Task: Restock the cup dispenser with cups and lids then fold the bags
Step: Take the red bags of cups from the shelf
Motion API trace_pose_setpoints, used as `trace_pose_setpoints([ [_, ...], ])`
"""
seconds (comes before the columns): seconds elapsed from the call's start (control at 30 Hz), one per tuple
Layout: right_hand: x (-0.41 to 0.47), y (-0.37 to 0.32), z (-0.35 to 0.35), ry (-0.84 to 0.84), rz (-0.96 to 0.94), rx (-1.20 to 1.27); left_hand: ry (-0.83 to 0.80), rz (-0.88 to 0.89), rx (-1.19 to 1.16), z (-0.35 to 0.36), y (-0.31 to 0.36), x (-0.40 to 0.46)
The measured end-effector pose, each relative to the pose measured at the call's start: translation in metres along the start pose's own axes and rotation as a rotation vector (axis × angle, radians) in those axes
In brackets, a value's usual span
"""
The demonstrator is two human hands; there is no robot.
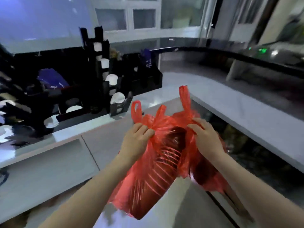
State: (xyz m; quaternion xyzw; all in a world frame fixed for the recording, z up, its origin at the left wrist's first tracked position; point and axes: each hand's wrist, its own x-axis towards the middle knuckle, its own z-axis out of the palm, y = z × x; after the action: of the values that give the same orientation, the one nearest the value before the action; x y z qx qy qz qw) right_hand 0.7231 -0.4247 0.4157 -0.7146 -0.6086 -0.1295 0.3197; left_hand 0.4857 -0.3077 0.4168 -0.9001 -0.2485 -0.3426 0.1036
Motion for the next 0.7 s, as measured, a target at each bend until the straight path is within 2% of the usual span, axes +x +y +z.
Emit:
trace_pose_setpoints([
  [0.13, 0.040, 0.084, -0.058, 0.134, 0.082, -0.062, 0.069, 0.053, -0.097, 0.054, 0.041, 0.105],
  [0.33, 0.091, 0.198, -0.132, 0.330, 0.152, -0.278, 0.136, 0.060, -0.208, 0.123, 0.102, 0.247],
  [0.5, 0.130, 0.273, -0.160, 0.462, 0.305, -0.407, 0.059, 0.018, -0.322, 0.181, 0.131, 0.337],
  [0.7, 0.162, 0.358, -0.147, 0.386, 0.373, -0.380, -0.037, 0.082, -0.417, 0.272, 0.145, 0.426],
])
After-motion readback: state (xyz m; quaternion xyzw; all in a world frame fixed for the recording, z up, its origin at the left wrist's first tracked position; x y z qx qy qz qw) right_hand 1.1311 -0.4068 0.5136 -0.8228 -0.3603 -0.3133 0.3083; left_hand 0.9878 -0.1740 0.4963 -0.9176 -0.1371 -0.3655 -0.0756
